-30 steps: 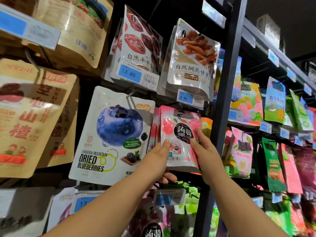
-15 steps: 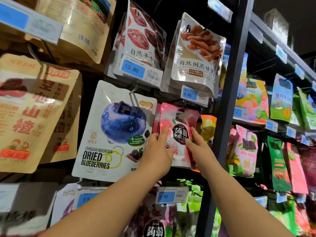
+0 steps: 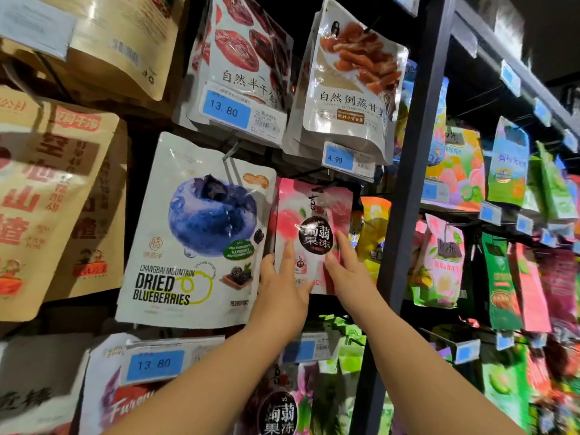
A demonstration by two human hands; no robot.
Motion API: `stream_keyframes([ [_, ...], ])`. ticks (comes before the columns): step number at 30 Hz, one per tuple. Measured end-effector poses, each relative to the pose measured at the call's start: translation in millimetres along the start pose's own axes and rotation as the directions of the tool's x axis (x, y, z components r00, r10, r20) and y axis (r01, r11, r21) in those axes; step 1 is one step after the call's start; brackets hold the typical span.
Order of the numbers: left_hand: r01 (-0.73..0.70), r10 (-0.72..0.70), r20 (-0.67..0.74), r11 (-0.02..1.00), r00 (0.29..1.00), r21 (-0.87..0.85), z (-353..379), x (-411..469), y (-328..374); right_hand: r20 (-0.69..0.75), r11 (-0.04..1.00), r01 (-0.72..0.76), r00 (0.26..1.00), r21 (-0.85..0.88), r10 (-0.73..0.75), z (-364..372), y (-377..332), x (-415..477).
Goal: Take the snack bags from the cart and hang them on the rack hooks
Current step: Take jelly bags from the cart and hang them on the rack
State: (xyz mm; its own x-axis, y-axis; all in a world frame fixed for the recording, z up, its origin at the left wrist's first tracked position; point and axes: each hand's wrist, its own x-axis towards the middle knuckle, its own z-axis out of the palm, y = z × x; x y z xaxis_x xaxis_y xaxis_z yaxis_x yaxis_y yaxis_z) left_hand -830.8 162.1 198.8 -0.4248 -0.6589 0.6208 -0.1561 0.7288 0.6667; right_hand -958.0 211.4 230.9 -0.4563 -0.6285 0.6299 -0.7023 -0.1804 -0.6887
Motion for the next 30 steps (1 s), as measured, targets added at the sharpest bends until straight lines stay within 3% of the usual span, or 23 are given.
stream_keyframes([
  [7, -0.148, 0.152, -0.092, 0.988, 0.984, 0.049, 18.4, -50.3, -0.9, -0.062, 0.987, 0.139, 0.988, -0.084, -0.144, -16.5, -4.2, -58.1],
  [12, -0.300, 0.309, -0.180, 0.951, 0.934, 0.073, 47.7, -97.2, 3.2, -0.169, 0.992, 0.078, 0.981, -0.102, -0.095, -40.4, 20.6, -118.6],
  [15, -0.364, 0.364, -0.019, 0.930, 0.931, -0.047, 85.1, -147.2, -1.8, -0.195, 0.995, -0.080, 0.979, -0.063, 0.066, -65.7, 63.1, -182.0],
  [17, -0.333, 0.353, 0.214, 0.935, 0.911, -0.125, 115.5, -189.9, -8.2, -0.208, 0.972, -0.227, 0.955, -0.065, 0.209, -85.8, 94.9, -239.2],
  [19, -0.239, 0.281, 0.481, 0.960, 0.831, -0.148, 153.4, -241.2, -23.5, -0.231, 0.916, -0.390, 0.904, -0.096, 0.360, -105.2, 128.4, -305.6],
  [21, -0.197, 0.246, 0.651, 0.969, 0.718, -0.150, 189.3, -295.4, -36.5, -0.289, 0.837, -0.535, 0.824, -0.117, 0.487, -121.4, 160.6, -377.2],
  [23, -0.156, 0.194, 0.802, 0.980, 0.564, -0.127, 218.2, -345.3, -43.7, -0.348, 0.727, -0.673, 0.719, -0.133, 0.602, -135.8, 180.7, -445.8],
  [26, -0.081, 0.177, 0.920, 0.984, 0.348, -0.159, 243.9, -404.4, -43.0, -0.400, 0.556, -0.817, 0.566, -0.152, 0.721, -151.4, 188.0, -529.2],
  [30, -0.032, 0.198, 0.966, 0.980, 0.168, -0.196, 258.8, -453.4, -31.3, -0.442, 0.375, -0.919, 0.389, -0.123, 0.808, -163.4, 179.8, -608.6],
])
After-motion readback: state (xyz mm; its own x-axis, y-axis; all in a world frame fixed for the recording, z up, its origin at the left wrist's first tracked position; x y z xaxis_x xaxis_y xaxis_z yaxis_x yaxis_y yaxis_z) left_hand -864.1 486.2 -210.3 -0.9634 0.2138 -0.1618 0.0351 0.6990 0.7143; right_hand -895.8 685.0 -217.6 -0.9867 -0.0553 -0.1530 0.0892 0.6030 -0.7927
